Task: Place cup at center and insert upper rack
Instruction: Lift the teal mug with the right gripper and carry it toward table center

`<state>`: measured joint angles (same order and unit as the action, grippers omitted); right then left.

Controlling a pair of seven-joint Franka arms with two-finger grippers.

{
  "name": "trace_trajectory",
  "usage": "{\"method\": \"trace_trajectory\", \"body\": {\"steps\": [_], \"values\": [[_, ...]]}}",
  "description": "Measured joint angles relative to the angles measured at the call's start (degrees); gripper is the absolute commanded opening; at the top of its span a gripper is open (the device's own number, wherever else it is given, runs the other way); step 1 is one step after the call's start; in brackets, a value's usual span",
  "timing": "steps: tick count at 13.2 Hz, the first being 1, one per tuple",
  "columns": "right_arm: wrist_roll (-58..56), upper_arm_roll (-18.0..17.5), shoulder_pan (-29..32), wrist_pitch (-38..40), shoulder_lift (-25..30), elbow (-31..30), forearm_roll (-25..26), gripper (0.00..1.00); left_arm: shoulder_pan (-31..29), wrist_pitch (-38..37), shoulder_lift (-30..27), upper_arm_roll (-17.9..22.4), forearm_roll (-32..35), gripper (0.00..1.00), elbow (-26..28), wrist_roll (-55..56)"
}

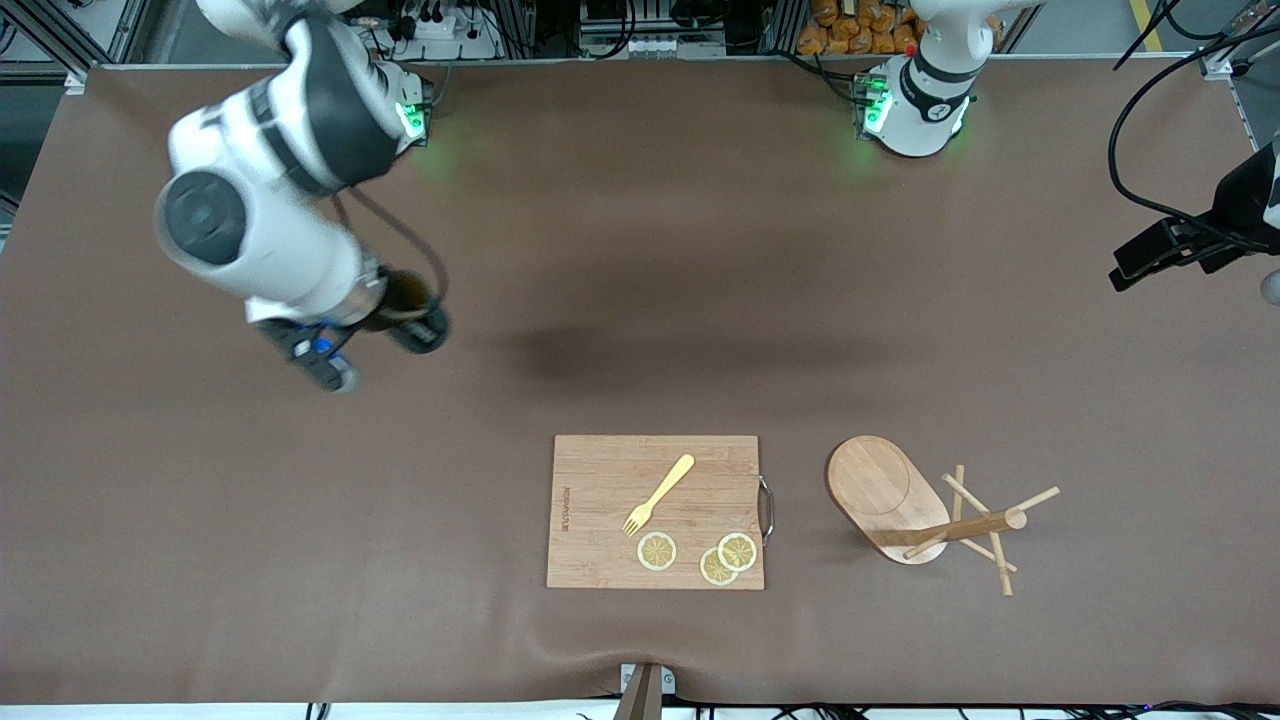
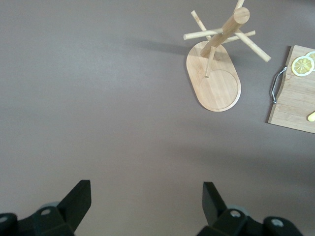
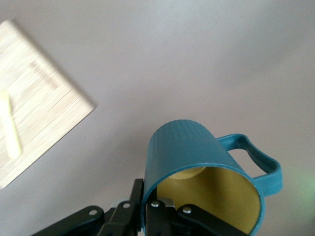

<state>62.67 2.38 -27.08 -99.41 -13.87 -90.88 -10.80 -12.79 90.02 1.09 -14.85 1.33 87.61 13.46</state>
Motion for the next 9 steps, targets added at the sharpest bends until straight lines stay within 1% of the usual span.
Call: {"method": "trace_trajectory", "body": {"steps": [2,4,7,9], "values": [[7.82,-0.06,-6.84,-0.63,-0.61,2.68,-0.12,0.0,0.0,0.0,-0.01,-0.03,0.0,1.0,0.0,0.0],[13.77,-0.04,-12.3,-3.54,-2.35,3.83,-0.12,0.0,0.0,0.0,-0.01,-0.01,0.0,1.0,-0.02,0.0],[22.4,-0.01,-16.77,-8.9,-6.71,4.13,-0.19,0.0,0.0,0.0,-0.01,0.03,0.01,1.0,-0.05,0.0],[25.67,0.01,-19.31,-12.24,-10.12,4.22,-0.26,0.0,-0.01,-0.04,-0.06,0.01,0.01,1.0,-0.07,0.0]]}}
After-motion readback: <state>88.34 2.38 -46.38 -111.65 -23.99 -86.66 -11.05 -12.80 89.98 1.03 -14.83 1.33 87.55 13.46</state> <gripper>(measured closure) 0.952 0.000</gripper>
